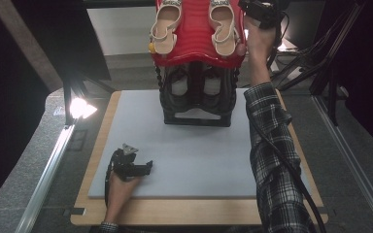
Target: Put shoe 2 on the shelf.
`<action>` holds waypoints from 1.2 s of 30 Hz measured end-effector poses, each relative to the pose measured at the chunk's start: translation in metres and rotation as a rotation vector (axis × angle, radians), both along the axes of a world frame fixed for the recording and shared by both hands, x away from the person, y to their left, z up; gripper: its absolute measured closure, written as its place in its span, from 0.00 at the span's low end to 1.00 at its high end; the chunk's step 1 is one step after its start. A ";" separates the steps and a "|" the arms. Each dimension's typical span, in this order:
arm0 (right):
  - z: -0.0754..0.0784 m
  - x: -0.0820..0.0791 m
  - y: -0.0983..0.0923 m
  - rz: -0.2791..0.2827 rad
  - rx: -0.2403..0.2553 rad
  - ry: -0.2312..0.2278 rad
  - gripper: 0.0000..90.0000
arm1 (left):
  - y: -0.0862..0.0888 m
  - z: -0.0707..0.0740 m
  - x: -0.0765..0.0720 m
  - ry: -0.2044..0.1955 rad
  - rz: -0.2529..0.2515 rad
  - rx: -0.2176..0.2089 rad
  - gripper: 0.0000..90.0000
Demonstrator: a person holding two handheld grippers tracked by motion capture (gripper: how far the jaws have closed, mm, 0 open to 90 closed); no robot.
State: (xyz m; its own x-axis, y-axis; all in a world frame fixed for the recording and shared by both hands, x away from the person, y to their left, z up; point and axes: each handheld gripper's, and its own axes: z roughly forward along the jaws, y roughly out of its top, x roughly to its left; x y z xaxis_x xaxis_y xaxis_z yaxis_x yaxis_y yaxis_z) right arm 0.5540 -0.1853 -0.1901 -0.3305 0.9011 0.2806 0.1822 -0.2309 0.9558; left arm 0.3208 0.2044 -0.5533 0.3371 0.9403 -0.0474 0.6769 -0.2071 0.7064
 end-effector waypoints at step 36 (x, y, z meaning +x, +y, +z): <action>-0.157 -0.041 -0.073 0.108 -0.270 0.100 0.10 | 0.001 0.000 0.001 0.007 -0.001 -0.003 0.06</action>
